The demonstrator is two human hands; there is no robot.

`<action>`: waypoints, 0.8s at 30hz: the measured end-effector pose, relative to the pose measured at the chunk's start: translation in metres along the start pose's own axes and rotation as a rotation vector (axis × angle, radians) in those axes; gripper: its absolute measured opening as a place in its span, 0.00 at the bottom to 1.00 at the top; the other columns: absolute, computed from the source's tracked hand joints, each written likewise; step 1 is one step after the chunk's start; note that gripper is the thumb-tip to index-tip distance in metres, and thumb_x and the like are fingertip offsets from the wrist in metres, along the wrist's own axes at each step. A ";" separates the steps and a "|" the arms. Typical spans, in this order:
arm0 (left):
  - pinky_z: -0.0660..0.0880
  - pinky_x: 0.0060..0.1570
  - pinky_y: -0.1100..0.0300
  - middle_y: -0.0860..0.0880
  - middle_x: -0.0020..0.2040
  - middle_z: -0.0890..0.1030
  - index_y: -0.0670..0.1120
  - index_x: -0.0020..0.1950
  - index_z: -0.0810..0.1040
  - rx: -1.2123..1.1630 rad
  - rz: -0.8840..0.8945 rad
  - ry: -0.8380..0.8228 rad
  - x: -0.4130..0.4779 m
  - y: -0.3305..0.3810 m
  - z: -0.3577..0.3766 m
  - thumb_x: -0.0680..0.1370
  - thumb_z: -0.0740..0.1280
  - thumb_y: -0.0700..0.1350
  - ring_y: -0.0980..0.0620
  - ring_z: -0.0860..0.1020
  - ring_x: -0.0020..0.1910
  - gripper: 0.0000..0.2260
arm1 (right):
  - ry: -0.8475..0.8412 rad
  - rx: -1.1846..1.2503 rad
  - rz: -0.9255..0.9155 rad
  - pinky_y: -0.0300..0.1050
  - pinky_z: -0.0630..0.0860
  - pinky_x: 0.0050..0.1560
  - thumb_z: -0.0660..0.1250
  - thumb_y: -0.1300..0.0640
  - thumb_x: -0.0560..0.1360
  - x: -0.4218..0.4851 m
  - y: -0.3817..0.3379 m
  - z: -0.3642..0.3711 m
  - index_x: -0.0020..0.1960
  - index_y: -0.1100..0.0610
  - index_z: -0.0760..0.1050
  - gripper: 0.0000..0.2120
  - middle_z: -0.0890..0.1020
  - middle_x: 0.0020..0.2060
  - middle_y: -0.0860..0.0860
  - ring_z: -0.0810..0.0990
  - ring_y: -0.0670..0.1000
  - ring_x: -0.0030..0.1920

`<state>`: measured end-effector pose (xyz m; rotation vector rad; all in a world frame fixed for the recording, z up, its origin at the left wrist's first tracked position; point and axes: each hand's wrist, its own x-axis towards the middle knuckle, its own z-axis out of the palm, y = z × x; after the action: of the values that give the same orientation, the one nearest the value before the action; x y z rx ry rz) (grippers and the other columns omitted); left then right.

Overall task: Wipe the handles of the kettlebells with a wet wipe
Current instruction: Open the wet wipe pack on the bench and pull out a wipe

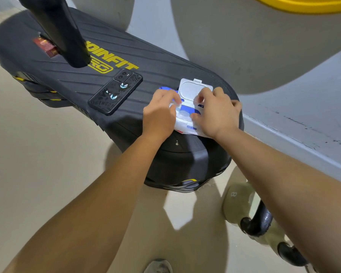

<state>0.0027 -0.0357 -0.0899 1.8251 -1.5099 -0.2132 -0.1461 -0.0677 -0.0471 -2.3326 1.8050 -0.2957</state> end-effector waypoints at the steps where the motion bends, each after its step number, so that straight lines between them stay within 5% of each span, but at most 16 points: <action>1: 0.66 0.42 0.61 0.53 0.53 0.78 0.50 0.46 0.81 0.010 -0.005 -0.006 0.000 -0.002 0.002 0.75 0.63 0.37 0.52 0.76 0.45 0.10 | 0.032 -0.006 -0.034 0.56 0.63 0.63 0.71 0.53 0.75 0.001 -0.001 0.002 0.55 0.48 0.74 0.10 0.74 0.56 0.52 0.74 0.57 0.59; 6: 0.66 0.47 0.68 0.52 0.55 0.81 0.49 0.47 0.84 0.020 -0.011 -0.018 0.002 -0.009 0.004 0.76 0.63 0.38 0.53 0.78 0.51 0.11 | -0.029 0.018 -0.165 0.52 0.61 0.57 0.66 0.56 0.77 0.007 -0.004 0.012 0.51 0.45 0.84 0.10 0.78 0.51 0.50 0.76 0.56 0.55; 9: 0.67 0.49 0.69 0.52 0.55 0.82 0.49 0.49 0.85 -0.005 -0.031 -0.014 0.004 -0.009 0.004 0.77 0.64 0.39 0.54 0.79 0.54 0.11 | -0.057 0.070 -0.143 0.51 0.60 0.55 0.67 0.50 0.78 0.012 -0.004 0.012 0.50 0.44 0.84 0.07 0.79 0.47 0.48 0.77 0.54 0.51; 16: 0.66 0.48 0.71 0.51 0.55 0.81 0.49 0.47 0.85 -0.087 -0.096 -0.022 0.003 -0.005 0.001 0.75 0.63 0.37 0.55 0.78 0.52 0.13 | -0.143 0.017 -0.224 0.49 0.61 0.53 0.67 0.54 0.77 0.023 -0.013 0.009 0.46 0.46 0.82 0.06 0.83 0.44 0.46 0.79 0.54 0.50; 24: 0.74 0.58 0.58 0.50 0.60 0.78 0.46 0.52 0.84 -0.103 -0.032 -0.099 -0.006 -0.001 -0.004 0.74 0.63 0.36 0.51 0.75 0.59 0.13 | -0.085 0.025 -0.257 0.47 0.72 0.45 0.64 0.56 0.76 0.025 -0.003 0.011 0.46 0.51 0.80 0.05 0.83 0.43 0.49 0.80 0.58 0.48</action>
<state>0.0042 -0.0283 -0.0893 1.7808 -1.5092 -0.3953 -0.1345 -0.0905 -0.0559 -2.5192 1.4562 -0.2472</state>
